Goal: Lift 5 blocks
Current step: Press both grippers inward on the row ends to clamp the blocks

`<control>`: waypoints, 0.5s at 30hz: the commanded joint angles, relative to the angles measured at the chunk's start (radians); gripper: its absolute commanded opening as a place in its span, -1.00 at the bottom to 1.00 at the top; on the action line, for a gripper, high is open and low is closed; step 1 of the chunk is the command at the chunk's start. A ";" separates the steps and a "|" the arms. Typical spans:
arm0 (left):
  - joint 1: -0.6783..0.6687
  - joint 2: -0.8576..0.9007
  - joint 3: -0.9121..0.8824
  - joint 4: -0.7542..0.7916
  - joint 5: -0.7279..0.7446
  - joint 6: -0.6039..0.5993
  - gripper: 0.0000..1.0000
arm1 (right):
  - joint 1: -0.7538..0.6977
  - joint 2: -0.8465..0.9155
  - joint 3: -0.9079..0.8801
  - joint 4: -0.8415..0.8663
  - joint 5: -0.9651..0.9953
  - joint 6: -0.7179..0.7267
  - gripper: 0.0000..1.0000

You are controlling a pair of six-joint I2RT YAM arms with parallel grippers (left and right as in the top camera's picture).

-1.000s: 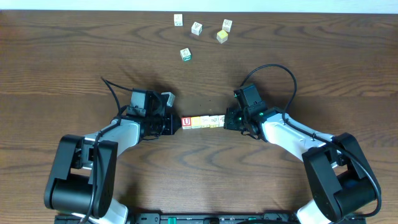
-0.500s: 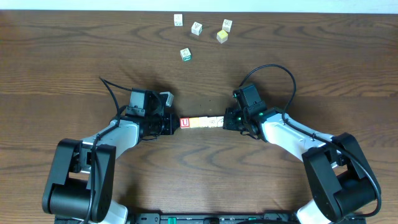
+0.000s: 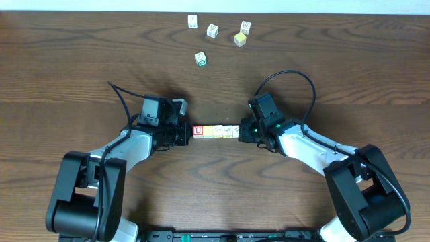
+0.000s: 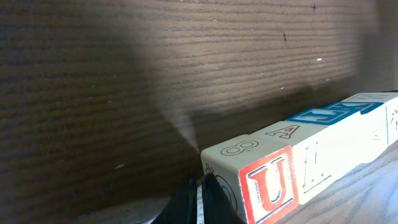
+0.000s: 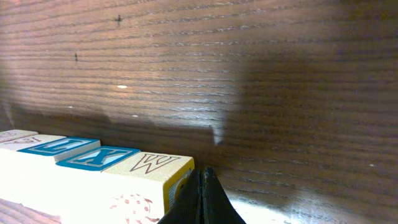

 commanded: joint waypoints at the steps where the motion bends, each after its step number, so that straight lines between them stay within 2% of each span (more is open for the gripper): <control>1: -0.056 -0.011 0.013 0.003 0.118 0.006 -0.85 | 0.059 0.009 0.013 0.029 -0.168 -0.004 -0.97; 15: -0.056 -0.011 0.023 0.003 0.119 -0.006 -0.85 | 0.060 0.008 0.014 0.030 -0.176 -0.005 -0.98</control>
